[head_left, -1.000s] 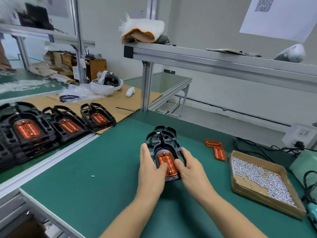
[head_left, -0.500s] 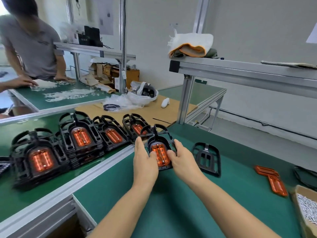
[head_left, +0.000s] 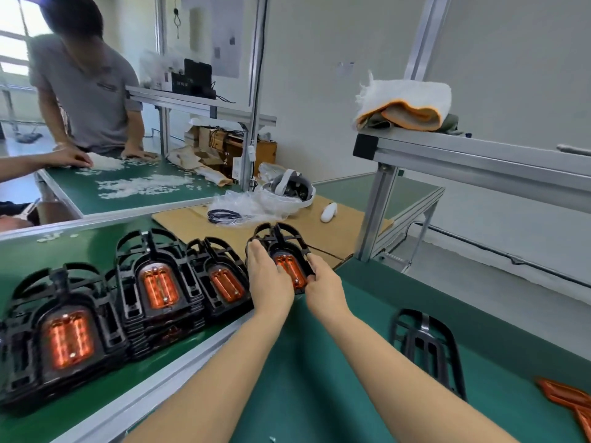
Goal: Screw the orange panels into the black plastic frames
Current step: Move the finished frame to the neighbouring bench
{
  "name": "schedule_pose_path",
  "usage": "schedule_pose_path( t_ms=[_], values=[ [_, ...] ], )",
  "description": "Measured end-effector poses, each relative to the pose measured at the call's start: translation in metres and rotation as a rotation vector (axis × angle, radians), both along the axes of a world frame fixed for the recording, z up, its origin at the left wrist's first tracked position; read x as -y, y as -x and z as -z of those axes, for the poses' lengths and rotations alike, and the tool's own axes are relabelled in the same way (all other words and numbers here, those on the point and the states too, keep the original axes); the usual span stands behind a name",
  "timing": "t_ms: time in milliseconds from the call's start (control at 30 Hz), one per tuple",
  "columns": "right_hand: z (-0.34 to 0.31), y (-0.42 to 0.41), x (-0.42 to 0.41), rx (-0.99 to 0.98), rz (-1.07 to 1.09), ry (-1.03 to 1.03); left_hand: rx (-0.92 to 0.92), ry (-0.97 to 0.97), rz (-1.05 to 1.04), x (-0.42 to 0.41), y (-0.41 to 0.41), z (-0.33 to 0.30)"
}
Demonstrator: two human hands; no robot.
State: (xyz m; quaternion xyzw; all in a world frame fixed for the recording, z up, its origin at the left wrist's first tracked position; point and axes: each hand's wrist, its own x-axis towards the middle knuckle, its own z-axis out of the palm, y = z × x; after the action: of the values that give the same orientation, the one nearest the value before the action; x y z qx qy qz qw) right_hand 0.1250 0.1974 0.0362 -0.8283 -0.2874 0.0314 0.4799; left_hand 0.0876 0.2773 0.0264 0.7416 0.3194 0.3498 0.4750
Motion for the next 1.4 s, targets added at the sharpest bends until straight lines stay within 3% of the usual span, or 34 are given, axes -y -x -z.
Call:
schedule_pose_path(
  t_ms=[200,533,900,1400],
  values=[
    [0.006,-0.031,-0.028,-0.001,0.0,0.048,-0.129,-0.108,-0.071,-0.027,-0.035,0.004],
    [0.019,-0.055,-0.051,0.002,-0.014,0.063,-0.329,-0.127,-0.106,-0.046,-0.064,0.018],
    [0.027,-0.064,-0.05,0.019,-0.101,0.082,-0.52,-0.486,-0.219,-0.045,-0.06,0.028],
    [0.034,-0.063,-0.036,-0.046,-0.139,0.109,-0.645,-0.64,-0.138,-0.035,-0.05,0.018]
  ],
)
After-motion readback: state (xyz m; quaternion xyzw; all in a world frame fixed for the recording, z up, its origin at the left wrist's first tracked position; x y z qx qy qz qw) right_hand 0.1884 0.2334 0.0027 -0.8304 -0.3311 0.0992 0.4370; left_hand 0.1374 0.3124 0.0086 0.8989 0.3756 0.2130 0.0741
